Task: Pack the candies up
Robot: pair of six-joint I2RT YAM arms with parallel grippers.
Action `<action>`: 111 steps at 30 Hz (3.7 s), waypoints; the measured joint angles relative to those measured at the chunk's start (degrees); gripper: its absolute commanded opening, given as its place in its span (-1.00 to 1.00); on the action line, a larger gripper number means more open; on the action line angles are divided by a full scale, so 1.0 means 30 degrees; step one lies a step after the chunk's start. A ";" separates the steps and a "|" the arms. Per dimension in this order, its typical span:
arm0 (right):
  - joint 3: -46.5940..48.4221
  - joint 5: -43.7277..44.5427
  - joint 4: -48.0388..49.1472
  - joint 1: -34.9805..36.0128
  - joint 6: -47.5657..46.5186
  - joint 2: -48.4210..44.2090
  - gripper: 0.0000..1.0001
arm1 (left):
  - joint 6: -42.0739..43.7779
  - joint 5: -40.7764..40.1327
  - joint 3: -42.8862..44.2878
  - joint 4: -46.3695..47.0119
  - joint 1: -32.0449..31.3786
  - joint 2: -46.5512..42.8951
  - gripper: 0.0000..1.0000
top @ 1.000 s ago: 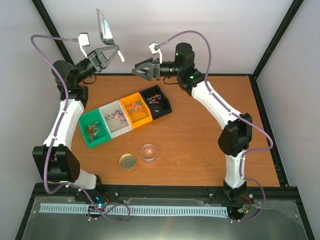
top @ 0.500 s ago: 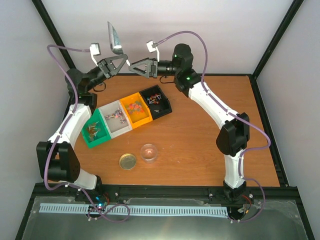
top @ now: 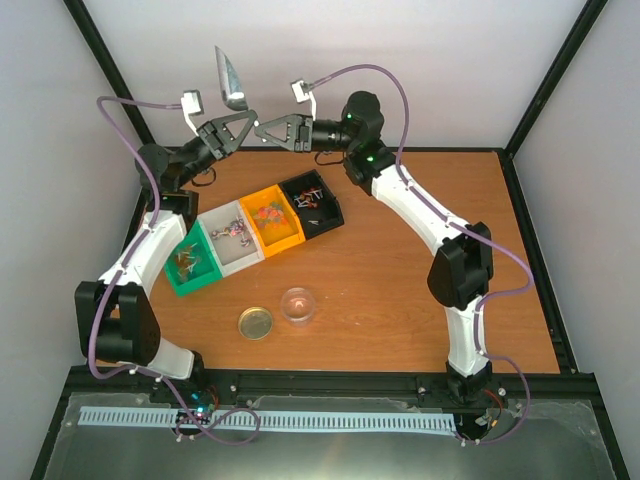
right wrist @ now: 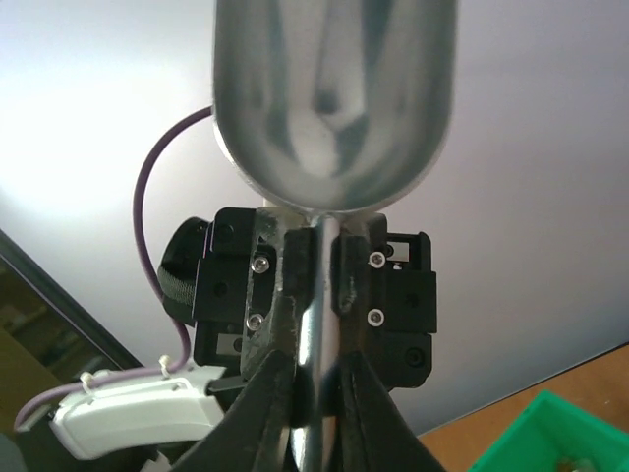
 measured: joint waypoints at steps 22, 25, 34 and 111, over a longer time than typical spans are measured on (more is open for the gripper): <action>-0.0867 0.4073 -1.9547 -0.3344 -2.1646 -0.3439 -0.85 | 1.9839 0.4685 0.7198 -2.6352 0.4568 0.0925 0.97; -0.1916 0.5129 -2.2199 -0.3096 -2.5522 -0.4437 -0.91 | 2.5041 0.4422 1.0950 -3.2283 0.5078 0.2783 0.90; -0.5566 0.7949 -2.6359 -0.1188 -3.1999 -0.6368 -0.94 | 3.7434 0.2091 1.6079 -4.4457 0.2310 0.5952 0.65; -0.5187 0.3971 -2.8895 -0.1661 -3.2458 -0.6688 0.62 | 4.0326 0.2849 0.3111 -3.7405 -0.1494 -0.0080 -0.98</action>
